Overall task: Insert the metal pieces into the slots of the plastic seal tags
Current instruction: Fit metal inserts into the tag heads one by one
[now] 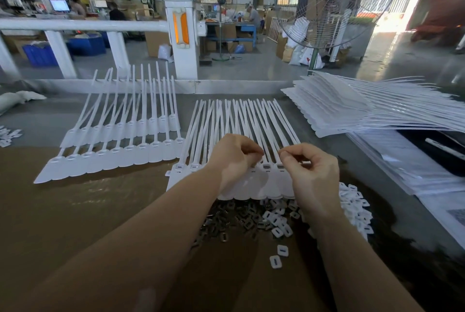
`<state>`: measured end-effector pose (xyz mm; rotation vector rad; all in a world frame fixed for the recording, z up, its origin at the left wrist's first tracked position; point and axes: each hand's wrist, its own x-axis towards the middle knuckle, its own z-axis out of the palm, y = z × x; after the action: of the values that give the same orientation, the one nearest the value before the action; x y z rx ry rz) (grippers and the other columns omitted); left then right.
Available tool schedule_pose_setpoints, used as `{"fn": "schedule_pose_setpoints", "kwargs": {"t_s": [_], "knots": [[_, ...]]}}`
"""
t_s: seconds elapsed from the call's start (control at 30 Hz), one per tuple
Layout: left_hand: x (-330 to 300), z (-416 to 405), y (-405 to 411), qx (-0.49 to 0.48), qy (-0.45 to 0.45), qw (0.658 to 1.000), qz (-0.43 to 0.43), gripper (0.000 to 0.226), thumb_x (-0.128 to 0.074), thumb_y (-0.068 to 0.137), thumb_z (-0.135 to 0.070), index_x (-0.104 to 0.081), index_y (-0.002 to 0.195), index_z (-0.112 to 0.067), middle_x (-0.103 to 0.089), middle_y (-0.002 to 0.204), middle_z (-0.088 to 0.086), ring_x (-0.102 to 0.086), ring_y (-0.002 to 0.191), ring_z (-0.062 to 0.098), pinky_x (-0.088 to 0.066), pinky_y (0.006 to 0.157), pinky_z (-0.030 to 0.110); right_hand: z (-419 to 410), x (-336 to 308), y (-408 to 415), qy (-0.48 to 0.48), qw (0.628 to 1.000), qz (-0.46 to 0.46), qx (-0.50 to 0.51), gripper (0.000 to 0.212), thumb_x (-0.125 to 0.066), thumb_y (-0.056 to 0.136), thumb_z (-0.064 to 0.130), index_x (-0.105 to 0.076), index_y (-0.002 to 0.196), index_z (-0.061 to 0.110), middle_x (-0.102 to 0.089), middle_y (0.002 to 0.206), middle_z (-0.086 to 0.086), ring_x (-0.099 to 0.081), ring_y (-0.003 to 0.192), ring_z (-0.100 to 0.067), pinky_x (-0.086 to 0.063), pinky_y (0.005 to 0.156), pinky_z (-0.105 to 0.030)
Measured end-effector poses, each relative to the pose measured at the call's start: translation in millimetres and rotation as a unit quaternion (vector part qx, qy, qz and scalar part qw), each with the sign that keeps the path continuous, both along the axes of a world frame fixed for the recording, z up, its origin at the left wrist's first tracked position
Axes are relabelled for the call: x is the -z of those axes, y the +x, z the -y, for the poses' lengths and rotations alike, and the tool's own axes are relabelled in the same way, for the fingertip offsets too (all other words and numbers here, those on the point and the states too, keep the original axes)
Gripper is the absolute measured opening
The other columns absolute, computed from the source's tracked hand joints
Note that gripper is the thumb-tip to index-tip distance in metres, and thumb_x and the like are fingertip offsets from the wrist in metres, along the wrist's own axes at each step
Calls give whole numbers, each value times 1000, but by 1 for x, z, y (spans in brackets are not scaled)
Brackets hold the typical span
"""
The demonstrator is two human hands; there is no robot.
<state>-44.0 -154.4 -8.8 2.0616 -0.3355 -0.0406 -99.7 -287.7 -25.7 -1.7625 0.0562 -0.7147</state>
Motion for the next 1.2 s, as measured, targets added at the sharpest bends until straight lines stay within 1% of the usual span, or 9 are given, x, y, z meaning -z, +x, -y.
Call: {"fn": "schedule_pose_setpoints", "kwargs": {"t_s": [0.1, 0.2, 0.27, 0.33, 0.43, 0.67, 1.0, 1.1, 1.2], "knots": [[-2, 3, 3, 19, 18, 1000, 5, 13, -63, 88, -7, -73, 91, -15, -66, 81, -8, -60, 75, 2, -45, 65, 7, 0, 0, 1, 6, 1000, -5, 3, 13, -65, 81, 6, -70, 76, 17, -67, 72, 3, -61, 71, -13, -52, 70, -34], [-3, 7, 5, 20, 24, 999, 5, 14, -65, 86, -5, -73, 95, -13, -69, 88, -1, -63, 83, 9, -49, 76, 14, 0, -1, 0, 5, 1000, 0, 11, 14, -65, 81, 7, -70, 74, 18, -67, 72, 4, -61, 70, -11, -51, 69, -32], [-4, 9, 6, 19, 33, 999, 3, 15, -66, 85, -5, -72, 97, -12, -71, 94, 3, -64, 86, 12, -49, 76, 13, 0, -1, 0, 7, 1000, 3, 15, 15, -65, 81, 7, -70, 74, 18, -67, 72, 4, -61, 70, -12, -51, 69, -32], [-5, 10, 8, 28, 66, 997, 14, 15, -67, 85, -7, -72, 98, -12, -71, 96, 3, -63, 85, 9, -46, 71, 9, 0, -1, 1, 10, 1000, 5, 15, 15, -65, 81, 6, -70, 73, 18, -67, 71, 3, -61, 70, -15, -51, 68, -33], [-6, 11, 9, 43, 117, 991, 38, 14, -66, 86, -9, -73, 98, -13, -71, 97, 0, -61, 86, 7, -42, 75, 13, 0, 0, 1, 8, 1000, 8, 14, 14, -65, 81, 5, -70, 73, 16, -67, 71, 1, -61, 70, -17, -50, 67, -32], [-1, 15, 10, 45, 106, 992, 56, 12, -66, 85, -8, -73, 94, -13, -64, 80, -7, -54, 67, -3, -38, 56, -3, 1, 1, 1, 7, 1000, 3, 14, 12, -64, 81, 6, -70, 75, 14, -67, 72, 1, -61, 71, -18, -49, 66, -30], [4, 15, 9, 20, 107, 992, 61, 10, -71, 82, -15, -69, 92, -18, -57, 75, -11, -52, 67, 0, -38, 53, 5, 0, 0, 1, 7, 1000, -9, 17, 12, -65, 81, 7, -70, 75, 16, -67, 73, 4, -61, 72, -13, -51, 70, -30], [4, 15, 9, 15, 113, 992, 45, 9, -73, 80, -18, -67, 86, -21, -56, 73, -13, -52, 70, 5, -35, 56, 11, 0, -1, 0, 8, 1000, -11, 17, 14, -65, 81, 8, -69, 74, 19, -67, 73, 4, -61, 72, -14, -51, 69, -30], [3, 16, 12, 23, 120, 992, 18, 12, -74, 79, -18, -64, 77, -25, -57, 74, -13, -56, 77, 8, -41, 64, 16, 0, 0, 2, 6, 1000, -16, 25, 11, -66, 81, 8, -70, 75, 17, -67, 73, 3, -62, 73, -17, -51, 68, -29]]}}
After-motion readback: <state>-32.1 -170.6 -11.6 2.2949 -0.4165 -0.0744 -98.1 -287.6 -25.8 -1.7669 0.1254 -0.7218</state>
